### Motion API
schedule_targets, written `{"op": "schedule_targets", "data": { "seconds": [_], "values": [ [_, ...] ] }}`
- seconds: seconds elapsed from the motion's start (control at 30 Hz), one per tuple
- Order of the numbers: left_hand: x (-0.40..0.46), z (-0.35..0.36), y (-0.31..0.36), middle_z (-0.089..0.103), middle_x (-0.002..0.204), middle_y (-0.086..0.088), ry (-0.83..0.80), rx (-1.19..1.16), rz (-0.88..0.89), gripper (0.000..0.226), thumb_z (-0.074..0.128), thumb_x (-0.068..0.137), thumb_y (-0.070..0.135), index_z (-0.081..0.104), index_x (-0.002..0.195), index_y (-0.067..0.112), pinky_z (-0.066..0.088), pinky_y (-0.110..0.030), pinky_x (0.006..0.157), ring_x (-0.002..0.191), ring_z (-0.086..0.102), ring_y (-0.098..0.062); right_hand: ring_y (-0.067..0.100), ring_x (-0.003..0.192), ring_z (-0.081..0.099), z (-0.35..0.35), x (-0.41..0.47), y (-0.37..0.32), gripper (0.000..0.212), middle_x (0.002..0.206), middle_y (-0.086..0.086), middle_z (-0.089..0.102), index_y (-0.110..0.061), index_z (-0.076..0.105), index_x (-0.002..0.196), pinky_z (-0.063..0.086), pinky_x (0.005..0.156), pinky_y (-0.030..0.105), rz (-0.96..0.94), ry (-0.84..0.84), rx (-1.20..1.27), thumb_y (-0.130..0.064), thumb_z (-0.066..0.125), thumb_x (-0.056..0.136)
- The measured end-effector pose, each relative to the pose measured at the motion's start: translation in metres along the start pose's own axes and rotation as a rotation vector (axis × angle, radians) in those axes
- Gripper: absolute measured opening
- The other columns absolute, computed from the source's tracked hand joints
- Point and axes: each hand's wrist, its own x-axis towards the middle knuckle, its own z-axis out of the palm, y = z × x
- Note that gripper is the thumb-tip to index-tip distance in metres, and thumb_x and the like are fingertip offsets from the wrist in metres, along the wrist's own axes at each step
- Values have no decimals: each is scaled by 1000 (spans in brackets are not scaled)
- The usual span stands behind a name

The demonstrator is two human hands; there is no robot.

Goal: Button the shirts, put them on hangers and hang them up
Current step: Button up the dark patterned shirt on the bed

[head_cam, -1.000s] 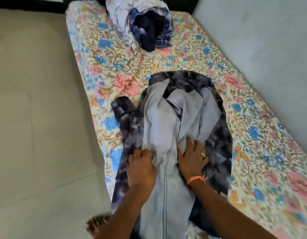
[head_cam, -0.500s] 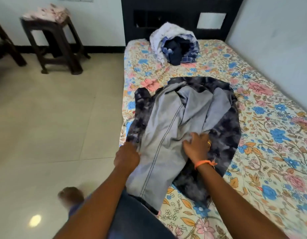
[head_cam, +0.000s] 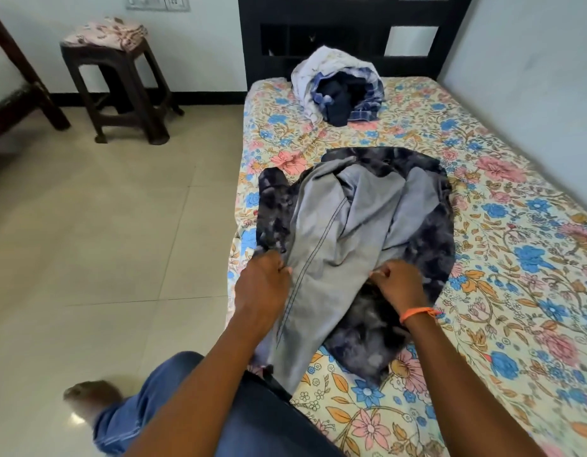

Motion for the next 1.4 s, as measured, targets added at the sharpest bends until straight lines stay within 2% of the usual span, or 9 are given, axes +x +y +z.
{"op": "schedule_targets", "data": {
  "seconds": [0.17, 0.3, 0.53, 0.7, 0.8, 0.9, 1.03, 1.17, 1.4],
  "values": [
    [-5, 14, 41, 54, 63, 6, -140, -269, 119, 26, 70, 89, 24, 51, 70, 22, 41, -22, 56, 55, 46, -5, 17, 59, 50, -60, -6, -3, 19, 65, 7, 55, -11, 58, 73, 45, 59, 30, 23, -143, 497, 5, 68, 75],
    [-23, 40, 40, 58, 71, 5, -303, -334, 119, 13, 70, 89, 25, 60, 86, 18, 44, -20, 60, 61, 50, -6, 9, 57, 45, -96, -10, -3, 41, 62, -3, 54, -11, 52, 81, 41, 51, 16, 120, -215, 1057, 26, 35, 78],
    [-70, 69, -9, 68, 98, -8, -245, -248, 83, 19, 51, 97, 4, 70, 97, 4, 49, -28, 79, 89, 62, -19, 19, 105, 58, -59, -36, 20, 60, 113, -2, 60, -15, 49, 137, 50, 87, 33, 120, -197, 438, 4, 69, 84],
    [-71, 66, -16, 70, 87, -12, -168, -234, 99, 13, 59, 93, 4, 70, 88, -1, 50, -37, 77, 75, 59, -18, 26, 80, 57, -32, -65, 31, 33, 92, 8, 64, -5, 60, 104, 41, 64, 27, 260, 145, 259, -12, 79, 78],
    [-71, 66, -14, 74, 88, -7, -190, -236, 75, 12, 64, 92, 11, 74, 91, 4, 51, -30, 75, 76, 65, -19, 24, 62, 61, -50, -60, 40, 12, 73, 10, 66, 3, 65, 93, 44, 48, 24, 343, -124, 295, -1, 71, 84],
    [-69, 70, -16, 75, 95, -1, -188, -220, 42, 14, 65, 91, 11, 76, 100, 10, 43, -13, 70, 75, 62, -7, 29, 86, 71, -83, -50, 44, 43, 95, 17, 74, 1, 65, 111, 56, 67, 32, 251, -425, 550, 24, 58, 76],
    [-65, 74, -18, 74, 86, 6, -170, -214, -23, 11, 66, 90, 15, 76, 90, 18, 36, -3, 56, 63, 56, 4, 28, 97, 70, -103, -46, 35, 57, 105, 17, 73, -2, 64, 111, 60, 73, 33, 179, -424, 996, 33, 48, 70],
    [-65, 75, -15, 69, 76, 13, -169, -187, -67, 19, 63, 90, 16, 69, 75, 27, 43, -14, 58, 63, 59, 1, 15, 94, 70, -76, -65, 24, 52, 100, 2, 74, -11, 69, 112, 57, 85, 30, 48, -411, 462, 25, 60, 75],
    [-65, 77, -16, 69, 81, 6, -206, -104, -22, 23, 55, 93, 14, 62, 75, 26, 42, -24, 65, 65, 58, -8, 14, 71, 67, -26, -88, 30, 22, 81, 3, 73, -11, 74, 92, 49, 61, 23, 261, 9, 347, -12, 84, 72]
  ]
}}
